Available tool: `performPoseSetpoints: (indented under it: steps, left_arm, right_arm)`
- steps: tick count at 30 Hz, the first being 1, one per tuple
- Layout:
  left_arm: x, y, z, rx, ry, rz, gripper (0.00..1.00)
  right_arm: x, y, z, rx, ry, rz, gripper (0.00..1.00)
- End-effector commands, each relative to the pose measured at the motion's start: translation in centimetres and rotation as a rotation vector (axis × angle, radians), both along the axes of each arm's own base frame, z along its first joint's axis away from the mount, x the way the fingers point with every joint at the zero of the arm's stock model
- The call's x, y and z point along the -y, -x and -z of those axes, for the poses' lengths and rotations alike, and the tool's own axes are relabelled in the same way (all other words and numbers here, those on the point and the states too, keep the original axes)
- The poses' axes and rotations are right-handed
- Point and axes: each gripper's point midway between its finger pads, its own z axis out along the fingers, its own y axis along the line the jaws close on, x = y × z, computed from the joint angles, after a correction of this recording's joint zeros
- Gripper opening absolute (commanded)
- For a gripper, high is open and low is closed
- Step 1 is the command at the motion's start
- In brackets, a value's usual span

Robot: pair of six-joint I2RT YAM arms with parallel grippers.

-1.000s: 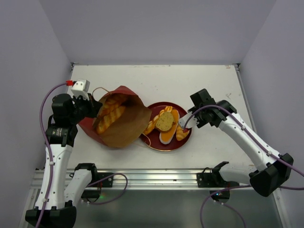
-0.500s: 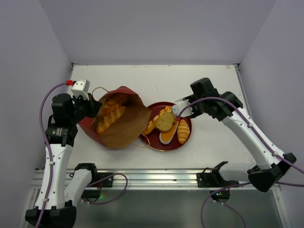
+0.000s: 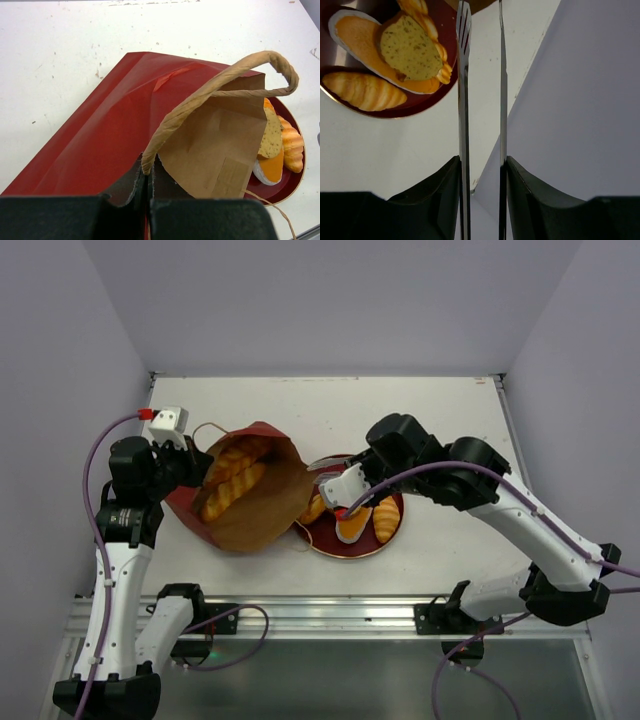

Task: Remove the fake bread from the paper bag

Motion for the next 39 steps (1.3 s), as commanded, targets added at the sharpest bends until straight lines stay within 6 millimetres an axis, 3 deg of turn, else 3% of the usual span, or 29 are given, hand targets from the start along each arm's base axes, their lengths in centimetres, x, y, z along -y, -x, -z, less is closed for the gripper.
performPoseSetpoints:
  steps: [1,7,10,17,18,19,28,39]
  left_arm:
    - [-0.3,-0.2,-0.8,0.027,0.000,-0.016,0.00]
    - [-0.3,-0.3,-0.9,0.030,0.013,-0.024,0.00]
    - [-0.2,-0.3,-1.1,0.034,0.022,-0.019,0.00]
    - [0.0,-0.2,-1.6,0.040,0.035,-0.017,0.00]
    - [0.0,-0.2,-1.5,0.039,0.036,-0.015,0.00]
    - [0.1,-0.1,-1.6,0.041,0.038,-0.014,0.00]
    - [0.4,0.3,-1.1,0.041,0.042,0.006,0.00]
    - [0.6,0.8,-1.3,0.047,0.045,0.018,0.00]
  right_arm:
    - [-1.4,1.4,-0.3,-0.031,-0.020,-0.025,0.42]
    - [-6.0,2.3,-0.3,-0.003,-0.035,-0.099,0.42]
    - [-9.0,1.4,0.5,0.041,-0.050,-0.074,0.42]
    - [-16.8,-0.6,4.0,0.148,-0.065,0.001,0.42]
    - [-17.8,-1.0,5.9,0.151,-0.030,0.007,0.43]
    - [-18.7,-1.2,6.4,0.170,-0.034,0.015,0.42]
    - [-21.7,-3.4,13.4,0.221,0.082,0.095,0.43]
    - [-22.2,-4.6,16.8,0.238,0.148,0.139,0.45]
